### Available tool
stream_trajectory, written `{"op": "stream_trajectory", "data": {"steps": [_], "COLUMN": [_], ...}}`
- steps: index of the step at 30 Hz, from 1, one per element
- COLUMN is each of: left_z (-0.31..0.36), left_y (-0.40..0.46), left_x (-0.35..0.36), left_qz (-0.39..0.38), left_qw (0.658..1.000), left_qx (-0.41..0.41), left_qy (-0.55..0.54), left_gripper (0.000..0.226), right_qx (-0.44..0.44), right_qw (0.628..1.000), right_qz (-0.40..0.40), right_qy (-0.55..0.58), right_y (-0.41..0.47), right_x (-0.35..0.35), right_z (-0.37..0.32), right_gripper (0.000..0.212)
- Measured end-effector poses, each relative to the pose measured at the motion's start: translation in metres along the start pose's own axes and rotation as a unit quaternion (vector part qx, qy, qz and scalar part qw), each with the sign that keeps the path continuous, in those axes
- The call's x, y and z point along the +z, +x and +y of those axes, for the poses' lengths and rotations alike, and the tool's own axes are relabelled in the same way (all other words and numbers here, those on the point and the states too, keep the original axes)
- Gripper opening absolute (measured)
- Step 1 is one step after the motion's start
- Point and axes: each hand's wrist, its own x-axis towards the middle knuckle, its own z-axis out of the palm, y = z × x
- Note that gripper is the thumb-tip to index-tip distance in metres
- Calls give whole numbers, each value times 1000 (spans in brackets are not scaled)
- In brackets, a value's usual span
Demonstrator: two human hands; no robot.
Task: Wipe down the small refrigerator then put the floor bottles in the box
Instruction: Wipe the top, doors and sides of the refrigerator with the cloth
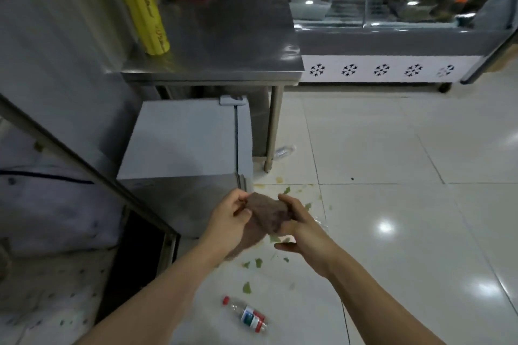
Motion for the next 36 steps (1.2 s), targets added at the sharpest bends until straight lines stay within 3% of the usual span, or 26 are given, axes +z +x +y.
{"op": "stream_trajectory", "data": {"steps": [3, 5, 7, 11, 17, 22, 27, 33, 36], "left_z": [-13, -23, -36, -68, -108, -142, -162, -167, -166], "left_y": [7, 15, 27, 61, 111, 145, 160, 160, 161], "left_x": [2, 1, -6, -31, -68, -76, -79, -79, -80], "left_qz": [-15, -28, -24, 21, 65, 57, 84, 77, 72], "left_qw": [1000, 1000, 999, 990, 936, 883, 880, 878, 877], "left_qx": [-8, -11, -12, 12, 108, 160, 201, 205, 202], "left_qy": [-11, -7, 19, 141, 330, 437, 421, 425, 430], "left_gripper": [27, 32, 37, 31, 41, 55, 63, 67, 68], "right_qx": [-44, -81, -92, -116, -174, -203, -277, -260, -263], "right_qw": [999, 996, 989, 972, 935, 899, 837, 788, 791], "right_qz": [-15, 47, 115, 197, 295, 370, 464, 552, 551], "right_qy": [-20, 2, 22, -51, -96, -113, -86, -83, -31], "right_y": [17, 32, 49, 84, 132, 170, 220, 260, 266], "right_x": [5, 13, 19, 32, 64, 89, 112, 130, 132], "right_z": [11, 21, 32, 58, 87, 92, 69, 70, 84], "right_gripper": [51, 33, 30, 31, 30, 26, 29, 18, 21]}}
